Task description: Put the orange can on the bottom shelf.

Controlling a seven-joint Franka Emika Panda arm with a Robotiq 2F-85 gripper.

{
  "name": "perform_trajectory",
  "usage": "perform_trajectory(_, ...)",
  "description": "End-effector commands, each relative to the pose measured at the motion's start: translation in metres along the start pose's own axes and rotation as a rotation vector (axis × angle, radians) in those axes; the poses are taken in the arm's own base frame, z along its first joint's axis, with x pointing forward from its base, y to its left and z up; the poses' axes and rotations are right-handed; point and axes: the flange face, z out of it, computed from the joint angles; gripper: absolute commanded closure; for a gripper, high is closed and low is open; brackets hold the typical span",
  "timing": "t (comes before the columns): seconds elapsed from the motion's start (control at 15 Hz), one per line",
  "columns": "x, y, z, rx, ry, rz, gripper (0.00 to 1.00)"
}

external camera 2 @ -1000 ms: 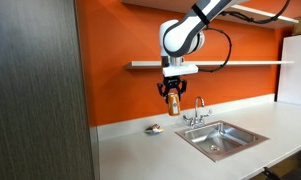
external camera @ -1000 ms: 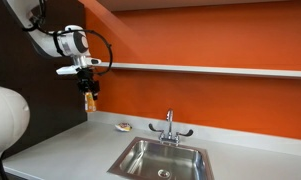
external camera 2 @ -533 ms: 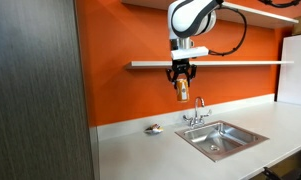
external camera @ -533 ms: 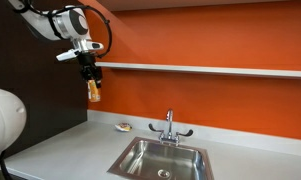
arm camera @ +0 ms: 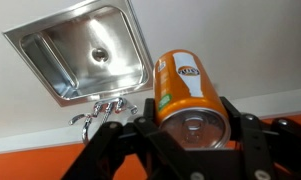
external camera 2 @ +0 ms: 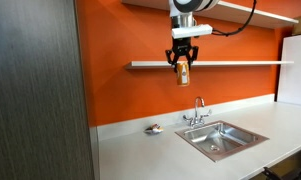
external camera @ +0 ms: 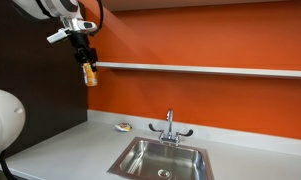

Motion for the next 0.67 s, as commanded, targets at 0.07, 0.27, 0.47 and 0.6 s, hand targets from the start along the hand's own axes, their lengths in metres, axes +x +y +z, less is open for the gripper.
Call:
perform_trajectory(0.07,0.009,0.001,-0.053,0.003,0.053,0.02,0.62)
perform_trajectory(0.27,0.024,0.0,-0.079,0.015,0.096,0.026,0.62)
perform_trajectory(0.47,0.039,0.0,-0.101,0.031,0.137,0.035,0.62)
perform_trajectory(0.6,0.049,-0.001,-0.111,0.041,0.158,0.042,0.62)
